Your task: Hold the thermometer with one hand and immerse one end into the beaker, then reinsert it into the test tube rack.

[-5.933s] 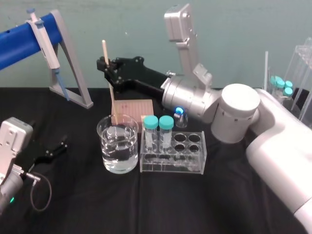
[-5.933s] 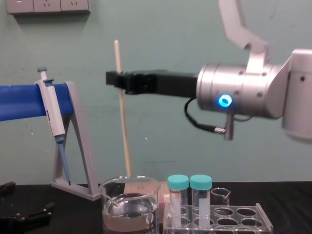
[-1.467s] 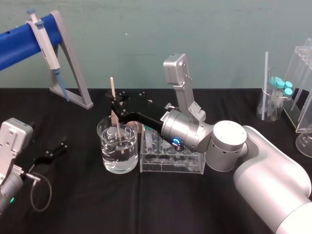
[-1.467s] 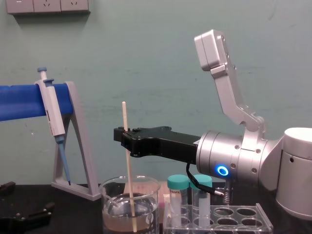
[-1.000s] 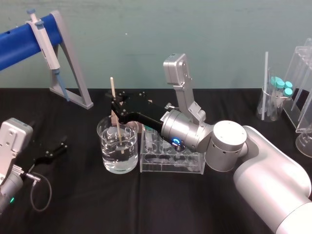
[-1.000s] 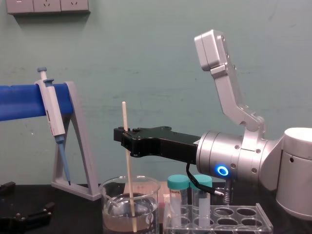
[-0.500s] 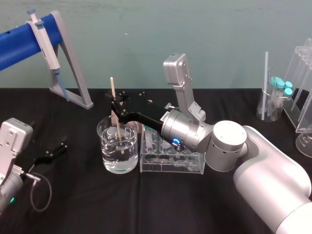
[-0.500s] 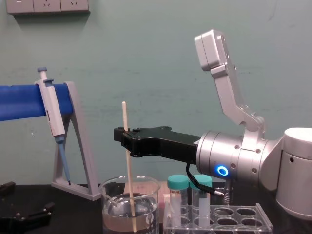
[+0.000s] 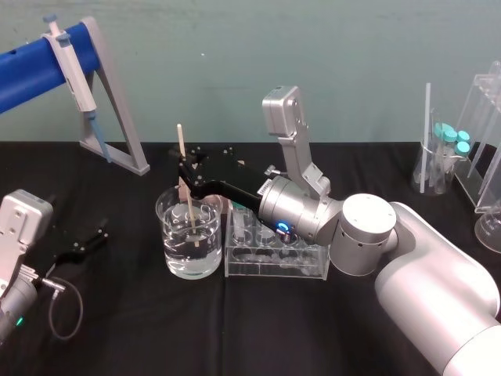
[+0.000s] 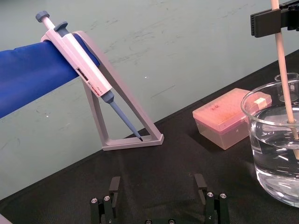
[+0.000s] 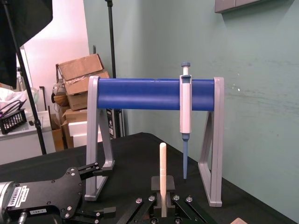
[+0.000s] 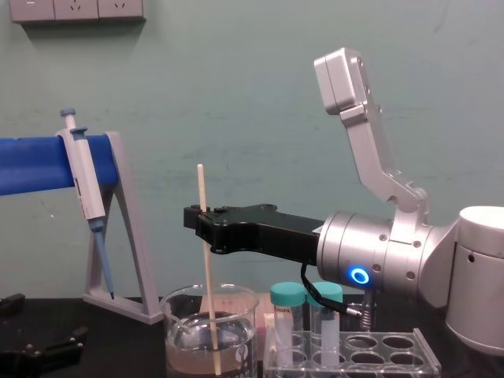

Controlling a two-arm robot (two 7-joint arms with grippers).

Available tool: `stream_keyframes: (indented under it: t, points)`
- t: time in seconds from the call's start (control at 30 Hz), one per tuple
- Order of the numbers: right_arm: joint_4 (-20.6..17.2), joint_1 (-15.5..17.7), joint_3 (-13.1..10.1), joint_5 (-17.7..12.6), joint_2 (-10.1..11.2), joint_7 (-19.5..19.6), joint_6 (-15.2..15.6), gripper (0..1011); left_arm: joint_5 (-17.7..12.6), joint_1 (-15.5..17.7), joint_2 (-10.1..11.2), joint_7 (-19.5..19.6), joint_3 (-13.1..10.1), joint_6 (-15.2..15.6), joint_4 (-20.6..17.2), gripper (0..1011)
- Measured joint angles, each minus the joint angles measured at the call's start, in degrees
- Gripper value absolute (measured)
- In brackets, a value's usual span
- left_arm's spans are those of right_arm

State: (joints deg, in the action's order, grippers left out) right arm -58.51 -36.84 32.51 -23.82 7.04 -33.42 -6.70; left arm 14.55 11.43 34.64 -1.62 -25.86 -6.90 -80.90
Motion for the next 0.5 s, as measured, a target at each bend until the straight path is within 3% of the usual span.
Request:
stream_keyframes:
  t: [0.5]
  points:
    - [0.0, 0.0, 0.0, 0.0, 0.0, 0.0, 0.0, 53, 0.0, 0.0, 0.0, 0.0, 0.0, 0.0, 0.0, 1004]
